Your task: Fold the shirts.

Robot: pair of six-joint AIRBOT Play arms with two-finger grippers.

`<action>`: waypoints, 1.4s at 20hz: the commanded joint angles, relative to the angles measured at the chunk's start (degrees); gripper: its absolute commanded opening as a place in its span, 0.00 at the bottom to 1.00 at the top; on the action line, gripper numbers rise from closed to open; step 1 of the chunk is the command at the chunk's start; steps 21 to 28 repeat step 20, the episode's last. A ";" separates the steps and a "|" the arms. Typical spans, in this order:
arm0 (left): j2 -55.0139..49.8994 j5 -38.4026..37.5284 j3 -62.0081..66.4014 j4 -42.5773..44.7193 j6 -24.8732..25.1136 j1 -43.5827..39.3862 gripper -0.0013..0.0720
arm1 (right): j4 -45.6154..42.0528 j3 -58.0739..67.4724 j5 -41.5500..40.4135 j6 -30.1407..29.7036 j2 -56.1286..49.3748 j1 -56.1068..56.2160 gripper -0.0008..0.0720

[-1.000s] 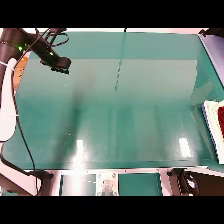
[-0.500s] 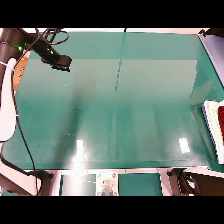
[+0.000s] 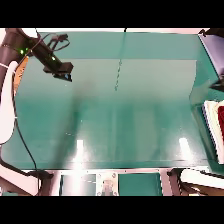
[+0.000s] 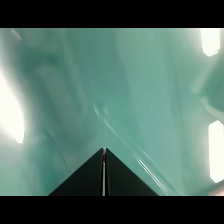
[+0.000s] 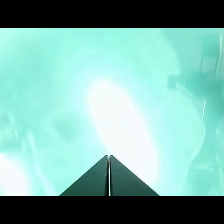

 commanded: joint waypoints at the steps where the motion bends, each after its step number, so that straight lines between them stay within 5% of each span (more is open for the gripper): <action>1: 6.03 -0.70 -14.93 -1.92 -1.42 -1.66 0.05 | -0.20 -13.44 -5.92 -1.57 4.94 17.49 0.03; 8: 26.67 10.40 -47.30 -1.46 -1.42 -2.51 0.05 | -0.20 -29.86 -14.71 -1.51 10.08 37.09 0.03; 28: 26.62 12.07 -47.50 -1.92 -1.42 -2.51 0.05 | -0.17 -29.86 -14.47 -1.51 10.08 38.71 0.03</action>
